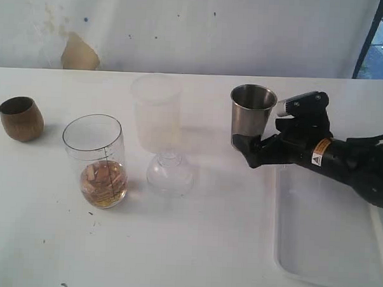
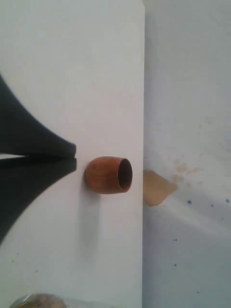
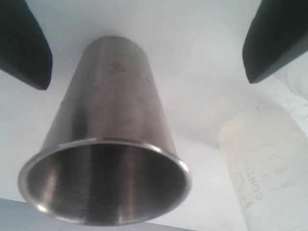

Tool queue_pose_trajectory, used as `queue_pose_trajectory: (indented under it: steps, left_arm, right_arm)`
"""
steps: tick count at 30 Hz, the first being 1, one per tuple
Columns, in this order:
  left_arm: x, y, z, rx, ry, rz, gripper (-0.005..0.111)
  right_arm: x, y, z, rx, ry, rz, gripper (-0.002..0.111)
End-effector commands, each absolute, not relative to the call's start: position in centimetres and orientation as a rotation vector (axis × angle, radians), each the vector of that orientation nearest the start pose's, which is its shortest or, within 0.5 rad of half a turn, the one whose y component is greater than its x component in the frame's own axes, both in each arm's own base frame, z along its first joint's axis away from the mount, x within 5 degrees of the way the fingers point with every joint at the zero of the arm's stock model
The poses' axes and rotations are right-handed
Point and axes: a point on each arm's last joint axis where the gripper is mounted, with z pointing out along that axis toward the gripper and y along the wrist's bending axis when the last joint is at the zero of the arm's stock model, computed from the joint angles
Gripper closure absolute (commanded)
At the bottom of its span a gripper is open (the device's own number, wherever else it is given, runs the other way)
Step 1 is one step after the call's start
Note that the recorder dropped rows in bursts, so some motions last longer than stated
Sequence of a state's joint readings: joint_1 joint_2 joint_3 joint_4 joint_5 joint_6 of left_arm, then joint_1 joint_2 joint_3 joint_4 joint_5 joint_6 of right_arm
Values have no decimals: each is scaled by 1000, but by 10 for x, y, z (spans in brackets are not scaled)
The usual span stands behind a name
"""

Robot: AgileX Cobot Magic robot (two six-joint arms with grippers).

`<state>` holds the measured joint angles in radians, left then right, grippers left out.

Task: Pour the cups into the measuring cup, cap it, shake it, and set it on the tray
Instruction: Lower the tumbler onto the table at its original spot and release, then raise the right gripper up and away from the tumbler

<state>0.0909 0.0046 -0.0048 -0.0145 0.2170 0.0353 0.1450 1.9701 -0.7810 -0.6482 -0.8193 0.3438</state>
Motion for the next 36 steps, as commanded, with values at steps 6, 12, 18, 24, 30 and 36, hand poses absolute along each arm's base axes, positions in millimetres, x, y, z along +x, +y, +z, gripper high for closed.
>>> queue_pose_trajectory:
  steps: [6,12,18,24,30,36]
  left_arm:
    - [56,4,194,-63,1692,63,107]
    - [56,4,194,-63,1692,63,107]
    - [56,4,194,-63,1692,63,107]
    - [56,4,194,-63,1692,63,107]
    - [56,4,194,-63,1692,63,107]
    - [56,4,194,-63,1692,63,107]
  right_arm:
    - [301,83,180,-587,1802,429,3]
    - [263,85,246,-548,1883,596,3]
    - [242,128,317,-738,1872,818,3]
    - [237,186,326,-1127,1602,618,3]
    - [264,171,336,-641,1691,-167,3]
    - [262,174,340,-679,2391,-203,3]
